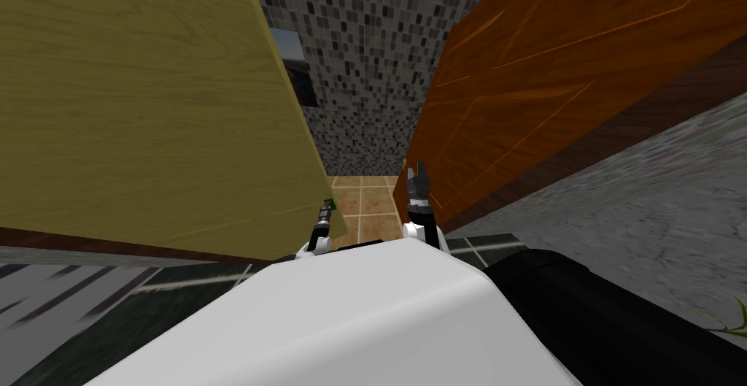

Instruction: Push the door open

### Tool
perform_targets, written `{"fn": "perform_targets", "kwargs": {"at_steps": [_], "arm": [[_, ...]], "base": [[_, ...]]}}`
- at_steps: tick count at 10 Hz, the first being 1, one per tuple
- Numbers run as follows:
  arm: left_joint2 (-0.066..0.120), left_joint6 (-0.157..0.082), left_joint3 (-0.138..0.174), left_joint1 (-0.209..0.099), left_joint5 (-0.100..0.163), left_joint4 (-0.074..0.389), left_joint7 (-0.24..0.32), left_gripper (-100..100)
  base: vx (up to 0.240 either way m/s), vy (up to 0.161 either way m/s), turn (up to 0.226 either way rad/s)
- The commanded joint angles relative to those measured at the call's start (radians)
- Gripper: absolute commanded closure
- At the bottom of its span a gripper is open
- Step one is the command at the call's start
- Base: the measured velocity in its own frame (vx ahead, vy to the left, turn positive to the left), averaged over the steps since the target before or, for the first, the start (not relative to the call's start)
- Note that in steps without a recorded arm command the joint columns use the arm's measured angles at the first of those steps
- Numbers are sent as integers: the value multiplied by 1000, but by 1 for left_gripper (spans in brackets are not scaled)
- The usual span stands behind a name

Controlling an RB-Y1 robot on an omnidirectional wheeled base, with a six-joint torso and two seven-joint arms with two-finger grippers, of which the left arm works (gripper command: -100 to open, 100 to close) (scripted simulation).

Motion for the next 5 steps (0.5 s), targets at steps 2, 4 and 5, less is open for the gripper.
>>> {"fn": "perform_targets", "kwargs": {"at_steps": [2,4,5], "arm": [[18,6,32,13,16,-17,-10,100],[23,5,55,13,28,-15,-16,100],[24,5,61,13,31,-14,-18,100]], "base": [[166,-63,80],[108,-39,40],[182,-62,104]]}}
